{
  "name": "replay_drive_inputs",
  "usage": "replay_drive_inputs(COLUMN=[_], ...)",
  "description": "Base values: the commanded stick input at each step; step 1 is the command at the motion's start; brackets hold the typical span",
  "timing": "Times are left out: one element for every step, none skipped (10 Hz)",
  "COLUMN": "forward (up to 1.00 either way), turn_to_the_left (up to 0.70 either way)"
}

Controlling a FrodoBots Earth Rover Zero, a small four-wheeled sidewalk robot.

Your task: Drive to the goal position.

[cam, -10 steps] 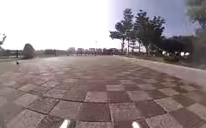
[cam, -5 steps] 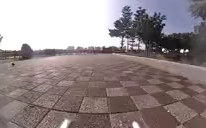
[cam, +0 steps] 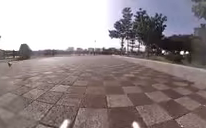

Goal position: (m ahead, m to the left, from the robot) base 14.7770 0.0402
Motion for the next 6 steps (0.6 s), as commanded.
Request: replay_drive_inputs(forward=[0.50, 0.50, 0.50, 0.50, 0.50, 0.50], turn_to_the_left=[0.00, 0.00, 0.00, 0.00, 0.00, 0.00])
